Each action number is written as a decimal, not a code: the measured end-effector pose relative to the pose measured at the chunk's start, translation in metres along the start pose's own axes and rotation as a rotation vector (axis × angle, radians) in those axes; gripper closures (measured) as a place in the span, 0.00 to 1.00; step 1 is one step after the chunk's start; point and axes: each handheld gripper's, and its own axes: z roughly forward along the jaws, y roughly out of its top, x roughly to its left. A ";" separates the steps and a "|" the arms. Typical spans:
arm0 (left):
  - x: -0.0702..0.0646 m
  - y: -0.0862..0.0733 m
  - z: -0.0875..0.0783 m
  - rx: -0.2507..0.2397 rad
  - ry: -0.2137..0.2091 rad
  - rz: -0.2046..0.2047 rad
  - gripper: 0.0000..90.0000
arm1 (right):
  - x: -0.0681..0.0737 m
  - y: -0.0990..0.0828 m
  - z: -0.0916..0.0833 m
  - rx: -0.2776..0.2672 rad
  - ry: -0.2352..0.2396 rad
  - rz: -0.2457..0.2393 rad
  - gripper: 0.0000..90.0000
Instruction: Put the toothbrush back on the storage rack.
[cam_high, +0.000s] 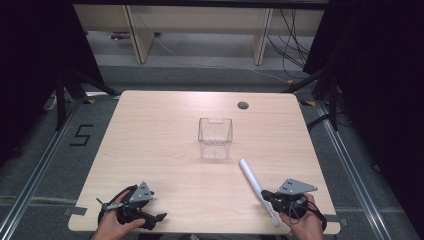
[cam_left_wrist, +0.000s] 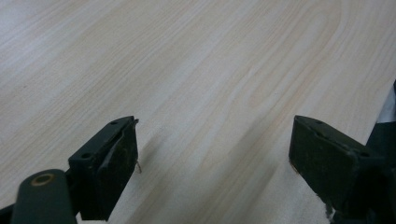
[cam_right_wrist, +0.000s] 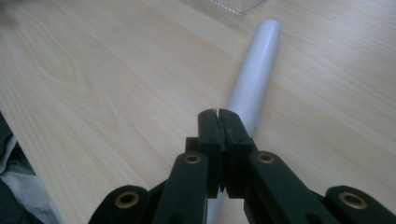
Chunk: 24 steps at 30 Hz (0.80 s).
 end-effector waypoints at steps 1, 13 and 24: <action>0.000 0.000 0.000 0.001 -0.001 0.002 0.17 | 0.001 -0.001 0.002 0.009 0.014 -0.016 1.00; 0.000 0.000 0.000 0.004 -0.001 0.000 0.17 | 0.005 -0.006 0.010 0.093 0.053 -0.047 1.00; 0.000 0.000 0.000 0.002 -0.001 0.001 0.17 | 0.006 -0.010 0.016 0.125 0.053 -0.066 1.00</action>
